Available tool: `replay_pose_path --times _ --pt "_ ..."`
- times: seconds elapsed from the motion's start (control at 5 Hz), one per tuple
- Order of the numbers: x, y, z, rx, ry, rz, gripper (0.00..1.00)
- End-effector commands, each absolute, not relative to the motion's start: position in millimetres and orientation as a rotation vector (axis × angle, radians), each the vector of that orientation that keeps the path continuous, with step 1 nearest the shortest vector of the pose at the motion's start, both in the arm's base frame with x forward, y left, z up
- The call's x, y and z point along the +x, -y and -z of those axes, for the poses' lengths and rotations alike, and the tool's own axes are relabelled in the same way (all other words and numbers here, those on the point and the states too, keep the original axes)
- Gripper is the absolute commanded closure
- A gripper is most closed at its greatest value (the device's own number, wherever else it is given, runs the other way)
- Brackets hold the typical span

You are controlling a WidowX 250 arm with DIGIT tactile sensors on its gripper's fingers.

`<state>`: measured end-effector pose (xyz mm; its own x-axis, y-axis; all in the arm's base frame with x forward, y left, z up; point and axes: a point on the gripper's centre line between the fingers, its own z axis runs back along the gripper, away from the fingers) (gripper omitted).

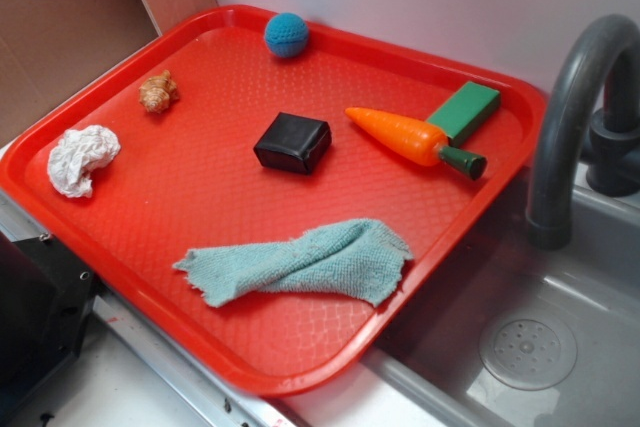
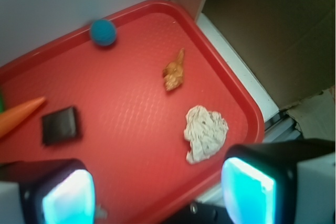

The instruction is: Grab the shell.

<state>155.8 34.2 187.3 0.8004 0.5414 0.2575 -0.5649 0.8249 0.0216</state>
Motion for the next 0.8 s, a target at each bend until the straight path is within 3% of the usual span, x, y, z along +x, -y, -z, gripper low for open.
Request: replay_pose_path --times 0.0,0.4,0.6 --pt "197.5 -90.9 -140.0 0.088 0.240 -0.585 0.00" --pt "218.1 -112.9 -97.7 0.136 0.255 -0.666 0.00" --pt "229.9 -121.4 -77.9 0.118 0.265 -0.695 0.00"
